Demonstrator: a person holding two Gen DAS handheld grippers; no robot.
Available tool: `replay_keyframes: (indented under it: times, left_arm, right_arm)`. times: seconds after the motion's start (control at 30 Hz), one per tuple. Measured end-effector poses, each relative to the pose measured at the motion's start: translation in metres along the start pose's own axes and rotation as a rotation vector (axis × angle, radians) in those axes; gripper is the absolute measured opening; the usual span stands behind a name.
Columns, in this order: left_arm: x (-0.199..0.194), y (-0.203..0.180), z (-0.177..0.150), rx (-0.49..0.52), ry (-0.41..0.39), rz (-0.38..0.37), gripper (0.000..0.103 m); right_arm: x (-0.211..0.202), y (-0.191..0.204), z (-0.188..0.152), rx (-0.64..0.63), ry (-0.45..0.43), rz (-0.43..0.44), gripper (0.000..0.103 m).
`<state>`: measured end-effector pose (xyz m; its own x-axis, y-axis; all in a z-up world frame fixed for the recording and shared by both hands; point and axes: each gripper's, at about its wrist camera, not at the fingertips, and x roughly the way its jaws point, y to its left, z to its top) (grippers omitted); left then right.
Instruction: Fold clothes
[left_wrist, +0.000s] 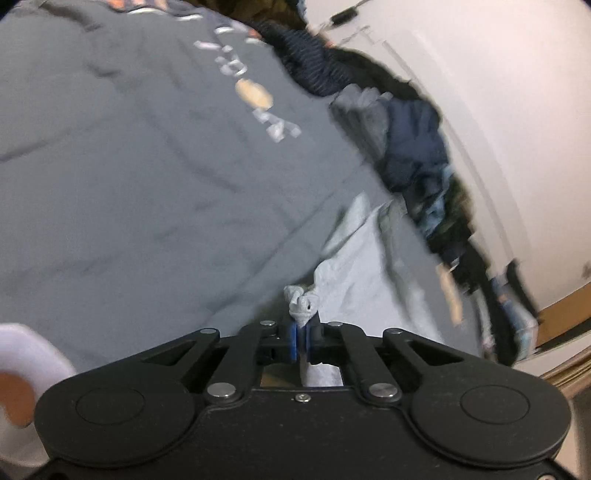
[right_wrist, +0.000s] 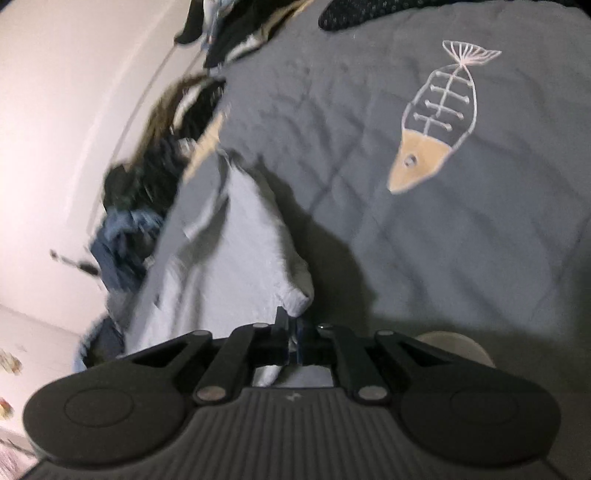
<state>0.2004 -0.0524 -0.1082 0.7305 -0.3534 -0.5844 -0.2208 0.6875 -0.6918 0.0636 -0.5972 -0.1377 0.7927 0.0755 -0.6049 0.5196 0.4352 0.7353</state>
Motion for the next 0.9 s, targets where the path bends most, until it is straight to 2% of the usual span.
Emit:
replay_keyframes:
  times: [0.03, 0.1, 0.13, 0.17, 0.2, 0.23, 0.27, 0.3, 0.4, 0.5, 0.57, 0.6, 0.63, 0.67, 0.7, 0.9]
  left_arm:
    - [0.001, 0.002, -0.004, 0.002, 0.009, 0.019, 0.007]
    - [0.002, 0.003, -0.009, -0.005, 0.023, 0.026, 0.018]
    - [0.001, 0.003, -0.012, -0.012, 0.021, 0.021, 0.036]
    - [0.0, 0.001, -0.015, -0.014, 0.021, 0.013, 0.048]
    - [-0.001, 0.0, -0.017, -0.014, 0.021, 0.005, 0.052]
    - [0.0, -0.004, -0.021, -0.002, 0.028, -0.004, 0.053]
    - [0.001, -0.007, -0.024, 0.011, 0.035, -0.012, 0.053]
    - [0.004, -0.008, -0.028, 0.017, 0.034, -0.006, 0.053]
    - [0.013, -0.01, -0.034, 0.02, 0.02, 0.0, 0.053]
    - [0.019, -0.007, -0.032, 0.003, -0.019, -0.016, 0.053]
    - [0.02, -0.002, -0.028, -0.037, -0.041, -0.03, 0.048]
    - [0.02, -0.002, -0.027, -0.036, -0.046, -0.031, 0.043]
    - [0.022, -0.005, -0.027, -0.007, -0.043, -0.03, 0.021]
    - [0.023, -0.008, -0.026, 0.022, -0.041, -0.028, 0.013]
    - [0.022, -0.01, -0.026, 0.042, -0.046, -0.028, 0.012]
    - [0.008, -0.015, -0.02, 0.029, -0.065, -0.064, 0.005]
  right_arm:
    - [0.0, -0.002, -0.002, -0.004, 0.002, -0.011, 0.006]
    - [0.0, -0.004, -0.005, 0.027, 0.017, -0.027, 0.008]
    - [-0.001, -0.004, -0.007, 0.036, 0.023, -0.024, 0.008]
    - [-0.001, -0.004, -0.01, 0.045, 0.029, -0.02, 0.011]
    - [-0.002, -0.004, -0.012, 0.054, 0.035, -0.016, 0.021]
    - [-0.002, -0.003, -0.016, 0.053, 0.036, -0.007, 0.027]
    - [-0.001, 0.0, -0.019, 0.045, 0.042, -0.005, 0.042]
    - [0.001, 0.002, -0.021, 0.033, 0.046, -0.002, 0.046]
    - [0.009, 0.009, -0.026, -0.002, 0.03, -0.018, 0.05]
    - [0.015, 0.002, -0.024, 0.026, -0.015, -0.004, 0.05]
    - [0.016, -0.004, -0.02, 0.059, -0.052, 0.019, 0.049]
    - [0.015, -0.007, -0.019, 0.078, -0.07, 0.026, 0.042]
    - [0.016, -0.008, -0.017, 0.081, -0.075, 0.022, 0.033]
    - [0.016, -0.009, -0.016, 0.083, -0.078, 0.017, 0.01]
    - [0.017, -0.01, -0.015, 0.086, -0.077, 0.023, 0.006]
    - [0.005, -0.007, -0.013, 0.131, -0.083, 0.081, 0.004]
